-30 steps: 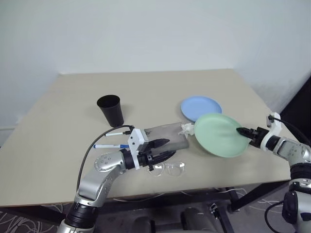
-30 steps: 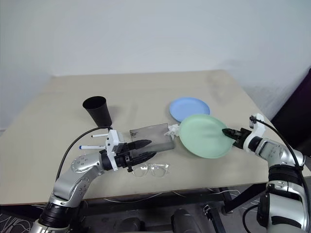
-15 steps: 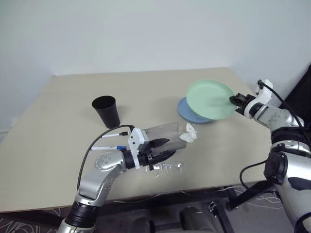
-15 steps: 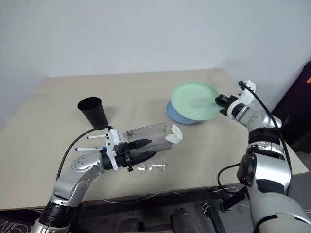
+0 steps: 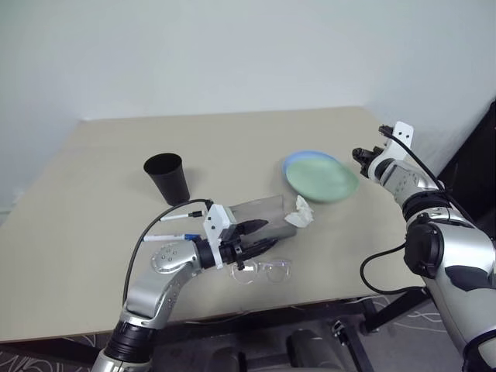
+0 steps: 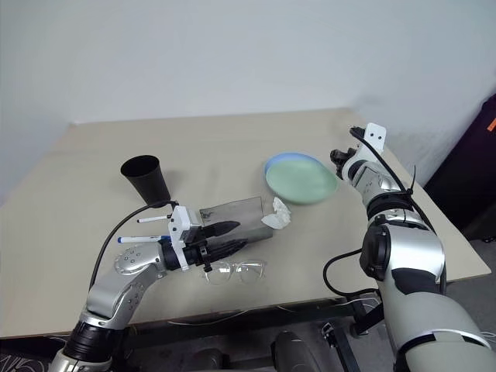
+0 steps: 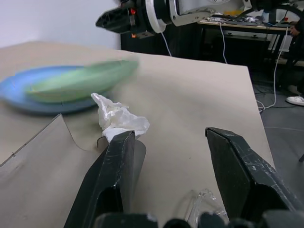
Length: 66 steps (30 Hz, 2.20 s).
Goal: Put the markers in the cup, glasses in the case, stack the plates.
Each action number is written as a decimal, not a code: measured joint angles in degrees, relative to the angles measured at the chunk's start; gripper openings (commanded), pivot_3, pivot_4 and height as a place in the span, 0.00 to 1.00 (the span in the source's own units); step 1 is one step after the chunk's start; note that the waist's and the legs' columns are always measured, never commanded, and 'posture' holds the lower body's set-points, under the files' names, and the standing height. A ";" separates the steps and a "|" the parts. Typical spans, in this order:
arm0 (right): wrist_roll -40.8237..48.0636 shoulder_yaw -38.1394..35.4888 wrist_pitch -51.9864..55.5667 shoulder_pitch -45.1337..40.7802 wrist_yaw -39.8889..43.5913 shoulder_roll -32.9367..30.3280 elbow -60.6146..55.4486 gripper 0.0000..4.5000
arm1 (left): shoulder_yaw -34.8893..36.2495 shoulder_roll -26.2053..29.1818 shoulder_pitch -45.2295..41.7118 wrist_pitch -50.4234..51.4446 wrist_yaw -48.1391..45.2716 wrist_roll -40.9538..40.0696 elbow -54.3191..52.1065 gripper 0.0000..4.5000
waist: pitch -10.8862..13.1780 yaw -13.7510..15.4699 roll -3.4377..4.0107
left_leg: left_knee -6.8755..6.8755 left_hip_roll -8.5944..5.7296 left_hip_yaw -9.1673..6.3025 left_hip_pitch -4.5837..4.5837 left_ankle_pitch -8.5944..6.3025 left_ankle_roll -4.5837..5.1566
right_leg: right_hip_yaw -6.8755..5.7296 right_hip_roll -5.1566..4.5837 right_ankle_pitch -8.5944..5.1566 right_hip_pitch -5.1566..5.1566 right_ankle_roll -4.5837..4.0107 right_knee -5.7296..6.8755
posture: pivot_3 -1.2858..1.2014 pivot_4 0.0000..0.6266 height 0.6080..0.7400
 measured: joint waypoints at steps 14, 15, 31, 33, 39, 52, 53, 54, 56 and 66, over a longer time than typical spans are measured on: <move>-4.72 7.81 -1.95 4.34 23.10 -1.04 -6.31 0.69 | 0.43 1.00 0.00 0.00 -0.31 0.07 0.05 0.55 | -0.01 -0.03 0.02 | 0.00 0.00 -0.02 0.04 0.00 0.00 | -0.02 0.01 0.00 0.02 0.01 0.04 | 0.52 0.00 1.00; -5.35 9.74 -1.94 6.51 26.95 -1.33 -9.15 0.69 | 0.60 1.37 -0.15 -0.01 -0.36 0.06 0.17 0.55 | -0.02 0.00 0.03 | 0.01 0.00 -0.03 0.04 0.00 0.00 | -0.02 0.01 0.00 0.02 0.01 0.05 | 0.52 0.00 1.00; -7.30 22.87 7.31 25.05 42.34 -2.18 -41.31 0.69 | 7.59 5.89 -1.64 -2.68 -1.36 0.21 6.80 0.55 | -0.01 0.13 0.13 | 0.11 0.01 -0.04 0.05 0.00 -0.01 | -0.08 -0.02 0.01 0.02 0.00 0.13 | 0.52 0.00 1.00; -7.28 23.01 8.32 25.04 41.40 -1.15 -41.31 0.69 | 7.58 5.87 -1.64 -2.73 -1.41 0.26 6.80 0.55 | -0.01 0.15 0.13 | 0.11 0.01 -0.05 0.05 0.00 -0.01 | -0.08 -0.02 0.01 0.02 0.00 0.13 | 0.52 0.00 1.00; -7.37 23.71 11.23 24.63 39.27 1.57 -39.69 0.69 | 7.36 5.38 -1.62 -2.73 -1.38 0.40 6.80 0.55 | -0.01 0.15 0.13 | 0.11 0.01 -0.05 0.04 0.00 -0.01 | -0.09 -0.03 0.01 0.02 0.00 0.13 | 0.52 0.00 1.00; -7.48 25.62 11.39 24.07 38.17 1.81 -35.36 0.01 | 6.41 4.48 -0.54 -2.73 -0.97 0.54 6.18 0.55 | -0.02 0.14 0.13 | 0.11 0.00 -0.06 0.05 0.00 -0.01 | -0.10 -0.03 0.02 0.02 0.00 0.13 | 0.52 0.00 1.00; -7.42 25.50 11.39 23.99 38.19 1.73 -35.39 0.01 | 6.41 4.48 -0.55 -2.73 -0.93 0.54 6.18 0.55 | -0.02 0.14 0.13 | 0.11 0.00 -0.06 0.05 0.00 -0.01 | -0.10 -0.03 0.02 0.02 0.00 0.13 | 0.52 0.00 1.00; -7.16 25.04 11.41 23.71 38.21 1.73 -35.42 0.01 | 6.41 4.48 -0.55 -2.73 -0.91 0.54 6.18 0.55 | -0.02 0.14 0.13 | 0.11 0.00 -0.06 0.04 0.00 -0.01 | -0.10 -0.03 0.02 0.02 0.00 0.13 | 0.52 0.00 1.00; -5.87 23.59 11.57 22.68 38.15 1.73 -35.67 0.01 | 6.39 4.47 -0.55 -2.73 -0.89 0.55 6.18 0.55 | -0.01 0.09 0.13 | 0.11 0.00 -0.05 0.04 0.00 -0.01 | -0.09 -0.03 0.02 0.01 0.00 0.13 | 0.52 0.00 1.00; -6.07 17.05 4.35 11.54 25.73 1.34 -24.81 0.01 | 6.14 4.12 -0.62 -2.73 -0.91 0.75 6.16 0.55 | -0.02 0.12 0.12 | 0.09 -0.02 -0.08 0.03 0.00 -0.01 | -0.14 -0.06 0.02 0.03 0.00 0.10 | 0.52 0.00 1.00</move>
